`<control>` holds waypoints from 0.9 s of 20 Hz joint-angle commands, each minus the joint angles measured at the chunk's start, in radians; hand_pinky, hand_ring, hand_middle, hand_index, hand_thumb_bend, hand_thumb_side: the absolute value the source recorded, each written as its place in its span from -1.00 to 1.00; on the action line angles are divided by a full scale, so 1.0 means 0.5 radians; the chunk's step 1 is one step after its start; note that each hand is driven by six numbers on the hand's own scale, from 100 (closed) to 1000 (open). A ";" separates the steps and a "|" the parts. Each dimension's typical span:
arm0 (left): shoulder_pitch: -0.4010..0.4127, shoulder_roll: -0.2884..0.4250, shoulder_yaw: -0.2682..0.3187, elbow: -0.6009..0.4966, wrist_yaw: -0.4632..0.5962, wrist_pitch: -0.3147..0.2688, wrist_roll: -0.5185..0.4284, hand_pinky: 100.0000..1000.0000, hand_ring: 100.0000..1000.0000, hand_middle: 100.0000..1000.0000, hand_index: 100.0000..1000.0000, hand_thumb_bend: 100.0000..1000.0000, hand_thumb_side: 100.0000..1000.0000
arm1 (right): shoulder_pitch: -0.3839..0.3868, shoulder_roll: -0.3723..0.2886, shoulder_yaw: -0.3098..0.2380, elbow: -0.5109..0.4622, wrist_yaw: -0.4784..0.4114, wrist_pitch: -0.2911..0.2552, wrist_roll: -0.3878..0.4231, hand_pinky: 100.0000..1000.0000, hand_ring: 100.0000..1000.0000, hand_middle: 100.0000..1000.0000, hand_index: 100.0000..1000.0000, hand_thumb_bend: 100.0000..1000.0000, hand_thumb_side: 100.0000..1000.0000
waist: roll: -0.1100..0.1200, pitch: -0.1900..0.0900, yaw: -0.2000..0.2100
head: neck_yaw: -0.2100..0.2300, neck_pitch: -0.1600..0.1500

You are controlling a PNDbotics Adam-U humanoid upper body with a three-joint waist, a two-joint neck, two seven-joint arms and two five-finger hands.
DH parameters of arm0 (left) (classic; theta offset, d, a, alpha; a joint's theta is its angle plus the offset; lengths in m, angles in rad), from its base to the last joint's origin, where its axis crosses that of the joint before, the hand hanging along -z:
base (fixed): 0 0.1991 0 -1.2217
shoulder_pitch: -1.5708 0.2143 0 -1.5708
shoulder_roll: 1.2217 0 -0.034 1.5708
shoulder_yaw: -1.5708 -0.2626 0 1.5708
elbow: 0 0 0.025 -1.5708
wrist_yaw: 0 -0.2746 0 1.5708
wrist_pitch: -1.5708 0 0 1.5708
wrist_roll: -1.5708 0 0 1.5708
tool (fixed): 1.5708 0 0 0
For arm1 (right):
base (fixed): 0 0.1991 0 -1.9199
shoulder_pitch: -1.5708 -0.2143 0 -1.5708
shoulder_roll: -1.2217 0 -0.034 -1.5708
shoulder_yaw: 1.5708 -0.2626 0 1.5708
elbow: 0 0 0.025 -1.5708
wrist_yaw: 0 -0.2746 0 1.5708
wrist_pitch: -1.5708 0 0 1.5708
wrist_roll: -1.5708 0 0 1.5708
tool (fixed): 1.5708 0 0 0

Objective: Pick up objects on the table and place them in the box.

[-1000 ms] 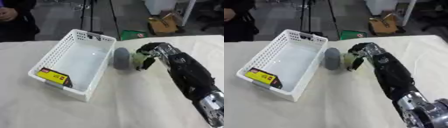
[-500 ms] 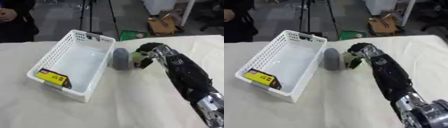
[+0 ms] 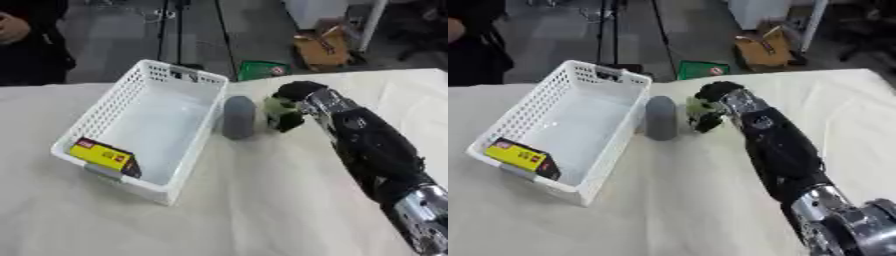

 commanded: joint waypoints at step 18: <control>-0.008 0.028 -0.001 -0.036 0.006 0.007 0.007 0.35 0.32 0.55 0.45 -1.00 0.26 | -0.128 -0.098 0.047 -0.318 -0.097 -0.142 -0.186 0.55 0.58 0.02 0.39 -1.00 0.79 | -0.011 -0.065 -0.023 | 0.013 0.010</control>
